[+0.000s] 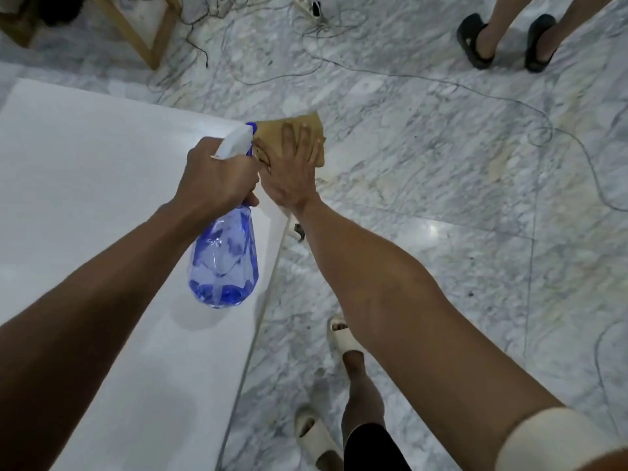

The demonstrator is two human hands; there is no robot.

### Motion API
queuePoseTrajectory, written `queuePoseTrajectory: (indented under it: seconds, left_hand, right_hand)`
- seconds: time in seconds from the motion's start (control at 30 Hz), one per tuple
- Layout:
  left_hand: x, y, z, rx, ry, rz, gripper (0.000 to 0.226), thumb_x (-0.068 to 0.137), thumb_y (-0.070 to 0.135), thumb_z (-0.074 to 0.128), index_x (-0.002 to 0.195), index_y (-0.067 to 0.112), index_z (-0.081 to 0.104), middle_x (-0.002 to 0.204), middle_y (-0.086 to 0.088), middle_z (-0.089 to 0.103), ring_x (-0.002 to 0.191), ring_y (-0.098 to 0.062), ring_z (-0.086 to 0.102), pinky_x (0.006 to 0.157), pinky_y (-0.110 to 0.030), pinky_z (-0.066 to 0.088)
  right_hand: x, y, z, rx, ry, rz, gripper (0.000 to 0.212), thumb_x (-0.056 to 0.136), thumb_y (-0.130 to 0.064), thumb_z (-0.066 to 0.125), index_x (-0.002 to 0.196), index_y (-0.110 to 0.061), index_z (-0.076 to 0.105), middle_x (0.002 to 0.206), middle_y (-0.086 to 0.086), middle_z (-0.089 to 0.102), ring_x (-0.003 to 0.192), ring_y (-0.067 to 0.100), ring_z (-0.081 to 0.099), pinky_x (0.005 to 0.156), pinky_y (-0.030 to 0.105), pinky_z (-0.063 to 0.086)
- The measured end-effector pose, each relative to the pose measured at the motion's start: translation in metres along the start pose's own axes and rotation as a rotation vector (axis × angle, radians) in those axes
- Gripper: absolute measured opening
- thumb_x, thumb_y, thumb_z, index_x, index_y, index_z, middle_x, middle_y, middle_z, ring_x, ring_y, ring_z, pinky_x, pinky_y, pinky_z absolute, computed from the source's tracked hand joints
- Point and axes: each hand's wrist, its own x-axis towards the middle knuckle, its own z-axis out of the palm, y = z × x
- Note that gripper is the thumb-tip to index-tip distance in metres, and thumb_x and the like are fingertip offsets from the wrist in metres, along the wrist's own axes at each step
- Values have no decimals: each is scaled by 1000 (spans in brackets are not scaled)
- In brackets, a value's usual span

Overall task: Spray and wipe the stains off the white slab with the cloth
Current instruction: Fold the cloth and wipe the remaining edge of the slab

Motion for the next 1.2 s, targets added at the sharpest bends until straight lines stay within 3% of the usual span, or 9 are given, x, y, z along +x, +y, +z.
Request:
queuePoseTrajectory:
  seconds: [0.17,0.3,0.47,0.57,0.7,0.87,1.0,1.07,1.2]
  left_hand:
    - [-21,-11,9,18,-28,0,36,71,4,46,95,-17,62,83,-33,68,38,-16,62,59,-33,52]
    - [-41,-22,15,80,-35,24,12,68,0,48,70,-7,57,47,-8,58,45,-23,60,54,-32,51]
    - [-69,-38,11,93,2,30,36,60,6,50,86,-16,60,70,-27,56,61,-36,59,61,-45,56]
    - [-87,-58,6,139,-2,54,14,73,2,51,78,-4,63,66,-19,63,46,-18,63,56,-31,57]
    - [-119,-87,-6,85,-6,48,39,67,10,49,95,-10,66,93,-34,69,37,-13,61,54,-29,55]
    - [-159,-119,-21,60,-36,45,43,61,16,48,94,-5,66,93,-31,70,37,-12,60,51,-25,55]
    - [-194,-153,-32,94,-18,52,35,62,16,48,86,-3,65,97,-33,70,38,-10,62,50,-23,53]
    - [-210,-172,-36,83,-31,57,43,63,14,48,93,-11,65,97,-37,68,38,-12,62,52,-25,53]
    - [-236,-203,-49,78,-24,31,54,61,17,52,107,-7,66,101,-32,69,40,-13,62,46,-22,53]
  right_hand:
    - [-22,2,-5,30,-79,-54,55,104,-48,34,156,-33,26,166,15,11,152,44,-2,120,61,-1]
    - [-53,-7,-6,56,-83,-68,68,99,-53,47,157,-23,27,166,19,8,152,45,-4,120,61,-1]
    - [-86,-21,-6,47,-90,-64,76,96,-60,47,158,-25,21,167,15,3,152,43,-7,121,57,-5]
    - [-104,-30,4,32,-89,-64,65,99,-60,39,156,-32,27,167,13,5,152,43,-6,121,58,-3]
    - [-137,-43,18,52,-51,-76,52,102,-52,36,152,-37,37,167,14,9,152,43,-4,120,58,-3]
    - [-190,-66,32,72,11,-70,46,102,-47,31,145,-42,46,166,14,16,152,44,1,120,58,0]
    - [-244,-90,48,113,102,-59,61,94,-51,15,137,-39,57,162,16,27,151,46,10,118,59,5]
    - [-269,-101,54,103,93,-52,57,95,-50,18,134,-40,59,162,15,26,151,45,9,117,60,7]
    - [-310,-118,64,103,95,-56,49,97,-49,26,131,-44,61,161,15,29,150,46,12,118,62,11]
